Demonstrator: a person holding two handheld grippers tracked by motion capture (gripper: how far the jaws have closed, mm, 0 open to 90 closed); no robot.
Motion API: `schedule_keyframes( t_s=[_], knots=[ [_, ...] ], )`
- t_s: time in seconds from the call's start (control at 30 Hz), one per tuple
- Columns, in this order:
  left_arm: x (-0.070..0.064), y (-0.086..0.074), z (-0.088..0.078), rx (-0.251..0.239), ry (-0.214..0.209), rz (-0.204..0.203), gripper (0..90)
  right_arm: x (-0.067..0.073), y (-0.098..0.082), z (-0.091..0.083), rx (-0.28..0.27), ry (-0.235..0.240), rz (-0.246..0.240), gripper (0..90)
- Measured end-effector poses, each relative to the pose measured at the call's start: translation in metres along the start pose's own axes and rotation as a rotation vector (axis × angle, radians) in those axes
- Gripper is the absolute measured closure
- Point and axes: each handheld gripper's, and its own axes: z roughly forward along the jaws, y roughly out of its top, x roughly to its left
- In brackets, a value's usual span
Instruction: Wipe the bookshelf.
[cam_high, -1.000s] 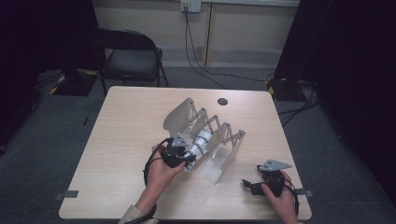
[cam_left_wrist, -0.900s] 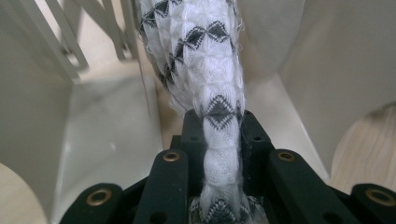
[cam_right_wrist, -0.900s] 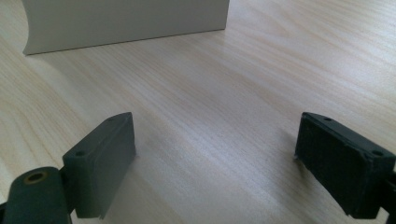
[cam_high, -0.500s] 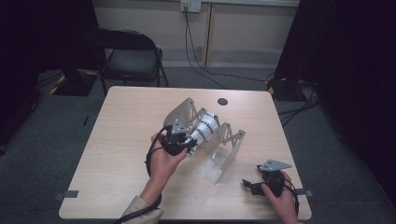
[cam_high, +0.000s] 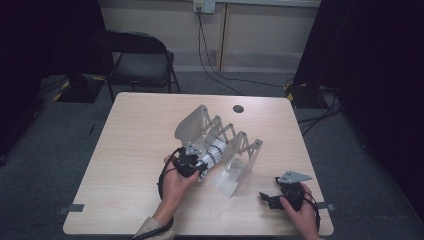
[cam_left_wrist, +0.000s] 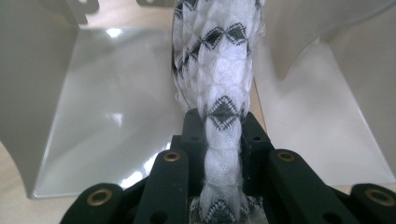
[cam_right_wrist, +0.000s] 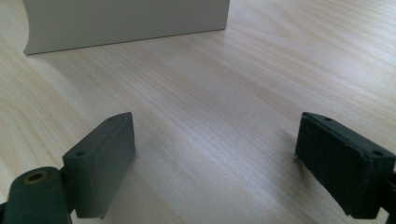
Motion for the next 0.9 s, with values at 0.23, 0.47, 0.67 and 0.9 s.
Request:
schedule_keyframes(
  t_s=[0.23, 0.47, 0.67, 0.9],
  knots=[
    [0.0, -0.011, 0.007, 0.021, -0.003, -0.012, 75.4, 0.0, 0.0, 0.0, 0.0, 0.0, 0.0, 11.4],
    [-0.003, -0.009, 0.004, 0.004, -0.004, 0.051, 61.7, 0.0, 0.0, 0.0, 0.0, 0.0, 0.0, 11.4],
    [-0.005, -0.002, 0.005, -0.001, 0.001, 0.165, 45.8, 0.0, 0.0, 0.0, 0.0, 0.0, 0.0, 11.4],
    [-0.011, -0.004, 0.015, 0.059, -0.05, 0.199, 53.7, 0.0, 0.0, 0.0, 0.0, 0.0, 0.0, 11.4]
  ],
)
